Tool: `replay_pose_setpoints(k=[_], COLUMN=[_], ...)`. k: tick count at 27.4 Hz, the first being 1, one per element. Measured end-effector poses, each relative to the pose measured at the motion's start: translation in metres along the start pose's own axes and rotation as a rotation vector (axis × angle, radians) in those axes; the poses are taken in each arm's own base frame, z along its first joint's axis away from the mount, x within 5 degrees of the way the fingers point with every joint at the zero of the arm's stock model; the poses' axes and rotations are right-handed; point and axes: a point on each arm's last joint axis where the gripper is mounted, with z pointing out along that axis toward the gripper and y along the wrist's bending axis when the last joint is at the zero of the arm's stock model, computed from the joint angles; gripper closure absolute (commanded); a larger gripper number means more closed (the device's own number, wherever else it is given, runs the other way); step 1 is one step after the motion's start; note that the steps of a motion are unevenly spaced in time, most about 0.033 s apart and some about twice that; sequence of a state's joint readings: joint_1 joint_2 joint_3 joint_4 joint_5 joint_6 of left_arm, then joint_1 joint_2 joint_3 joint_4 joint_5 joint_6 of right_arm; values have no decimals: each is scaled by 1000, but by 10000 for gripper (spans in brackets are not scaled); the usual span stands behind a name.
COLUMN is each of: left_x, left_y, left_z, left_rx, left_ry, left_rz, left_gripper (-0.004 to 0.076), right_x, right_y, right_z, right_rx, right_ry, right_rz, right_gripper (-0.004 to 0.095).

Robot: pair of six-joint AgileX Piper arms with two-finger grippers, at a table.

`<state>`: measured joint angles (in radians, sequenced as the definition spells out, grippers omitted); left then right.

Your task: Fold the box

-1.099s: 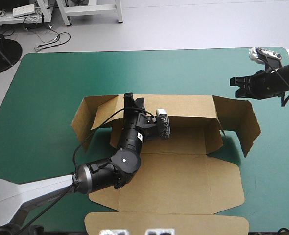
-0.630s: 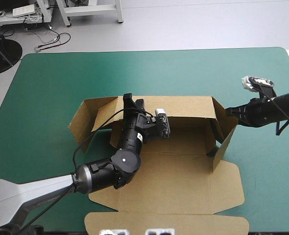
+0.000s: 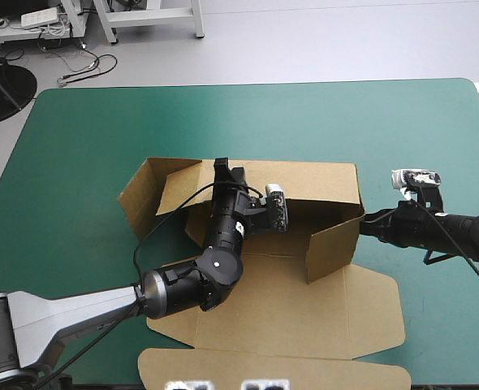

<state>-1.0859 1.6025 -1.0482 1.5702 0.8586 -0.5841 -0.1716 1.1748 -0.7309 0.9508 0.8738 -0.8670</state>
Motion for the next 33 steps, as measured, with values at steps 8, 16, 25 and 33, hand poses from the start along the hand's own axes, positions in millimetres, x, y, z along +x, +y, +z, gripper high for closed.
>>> replay_pose_setpoints(k=[8,16,25,33], left_x=[-1,-1,-1,-6], left_y=[0,-1,-1,4], left_z=[0,0,1,1], left_rx=[-9,-1,3,16], left_ry=[-5,-12,-17,-13], left_rz=[12,-3,-4,-54], left_gripper=[733,733,733,733], right_x=[22,33,25,19], right_y=[7,7,5,-1], right_z=[-7,-6,-5,10], right_rx=[36,19,49,-26], right_ry=[-107,4,-73,-105], right_rz=[-175,-302,-394,-337], right_gripper=[702,425,425,504])
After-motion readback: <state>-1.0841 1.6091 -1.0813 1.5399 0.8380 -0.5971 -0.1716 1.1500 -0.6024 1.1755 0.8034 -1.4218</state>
